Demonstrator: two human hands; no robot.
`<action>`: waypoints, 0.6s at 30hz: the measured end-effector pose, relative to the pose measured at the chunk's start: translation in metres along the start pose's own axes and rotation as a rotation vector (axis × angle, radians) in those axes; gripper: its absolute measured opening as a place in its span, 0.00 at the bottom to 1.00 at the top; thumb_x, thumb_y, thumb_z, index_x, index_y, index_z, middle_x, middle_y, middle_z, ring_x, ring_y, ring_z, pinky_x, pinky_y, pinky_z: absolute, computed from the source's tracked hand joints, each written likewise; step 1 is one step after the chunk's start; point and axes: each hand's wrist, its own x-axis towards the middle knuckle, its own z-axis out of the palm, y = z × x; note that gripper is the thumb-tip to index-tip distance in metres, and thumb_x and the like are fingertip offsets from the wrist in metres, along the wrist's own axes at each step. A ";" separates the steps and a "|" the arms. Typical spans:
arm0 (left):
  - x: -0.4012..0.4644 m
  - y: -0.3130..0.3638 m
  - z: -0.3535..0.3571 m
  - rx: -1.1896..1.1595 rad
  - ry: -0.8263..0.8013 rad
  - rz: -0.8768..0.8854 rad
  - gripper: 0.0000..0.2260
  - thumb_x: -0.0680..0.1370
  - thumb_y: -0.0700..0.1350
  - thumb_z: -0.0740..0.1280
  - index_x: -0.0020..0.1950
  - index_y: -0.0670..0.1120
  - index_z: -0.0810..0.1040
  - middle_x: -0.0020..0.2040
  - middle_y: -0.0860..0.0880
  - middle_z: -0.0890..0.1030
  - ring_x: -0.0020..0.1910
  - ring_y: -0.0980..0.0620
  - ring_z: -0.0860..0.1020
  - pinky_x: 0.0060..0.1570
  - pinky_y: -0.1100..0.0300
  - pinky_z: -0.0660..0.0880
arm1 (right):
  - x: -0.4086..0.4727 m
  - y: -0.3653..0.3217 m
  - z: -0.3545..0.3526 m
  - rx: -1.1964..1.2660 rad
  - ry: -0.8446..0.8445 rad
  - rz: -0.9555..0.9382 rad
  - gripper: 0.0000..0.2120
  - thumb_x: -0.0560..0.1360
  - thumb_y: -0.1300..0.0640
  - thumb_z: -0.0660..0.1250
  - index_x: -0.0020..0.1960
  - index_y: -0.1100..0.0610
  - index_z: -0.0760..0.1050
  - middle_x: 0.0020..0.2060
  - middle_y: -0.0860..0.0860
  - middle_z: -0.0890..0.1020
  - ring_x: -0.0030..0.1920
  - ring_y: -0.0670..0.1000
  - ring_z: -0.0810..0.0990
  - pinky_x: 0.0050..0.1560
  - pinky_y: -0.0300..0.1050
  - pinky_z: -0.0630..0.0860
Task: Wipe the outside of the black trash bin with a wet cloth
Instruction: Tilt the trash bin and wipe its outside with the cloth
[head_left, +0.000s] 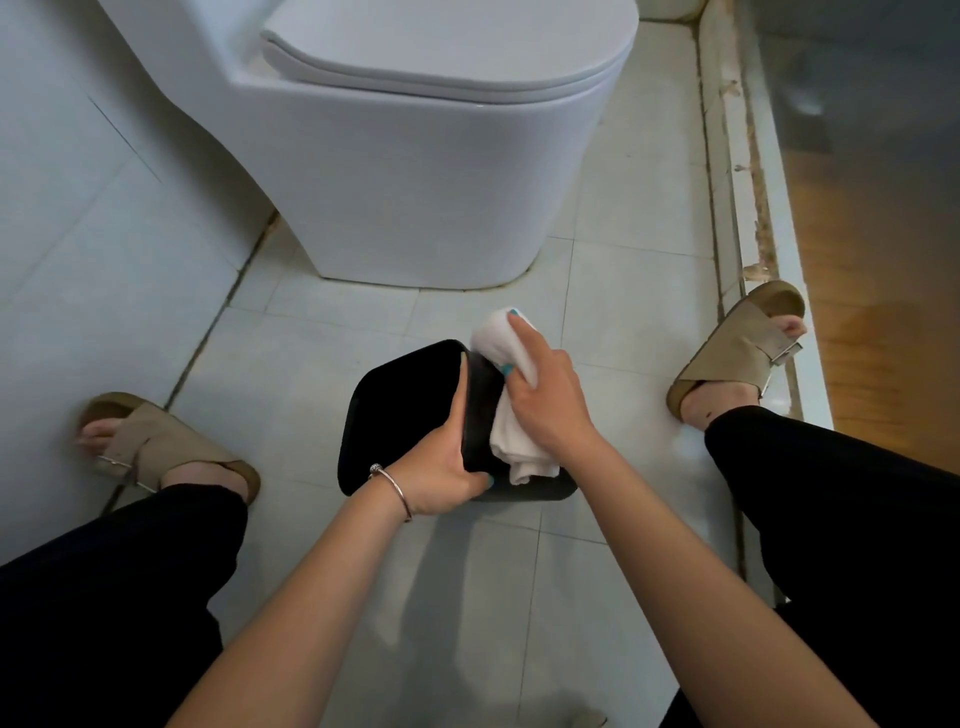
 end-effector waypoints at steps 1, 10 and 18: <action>-0.002 -0.003 0.000 0.004 0.015 -0.024 0.54 0.71 0.36 0.71 0.73 0.58 0.27 0.76 0.52 0.53 0.67 0.59 0.65 0.54 0.81 0.64 | 0.001 0.013 0.000 -0.011 0.002 0.046 0.30 0.78 0.57 0.57 0.74 0.32 0.56 0.57 0.55 0.70 0.51 0.55 0.76 0.52 0.44 0.69; 0.005 0.002 0.002 0.018 0.015 -0.056 0.54 0.71 0.39 0.72 0.74 0.59 0.29 0.77 0.53 0.51 0.68 0.58 0.63 0.60 0.70 0.66 | 0.007 0.066 -0.006 0.009 0.080 0.326 0.27 0.80 0.55 0.57 0.76 0.36 0.56 0.63 0.59 0.71 0.61 0.61 0.74 0.60 0.49 0.69; 0.012 0.006 0.005 0.036 0.042 0.005 0.55 0.71 0.37 0.71 0.71 0.61 0.27 0.73 0.50 0.60 0.66 0.52 0.71 0.56 0.74 0.69 | -0.007 0.011 0.000 0.079 0.122 0.108 0.30 0.78 0.55 0.58 0.76 0.35 0.56 0.60 0.56 0.72 0.49 0.53 0.72 0.53 0.44 0.68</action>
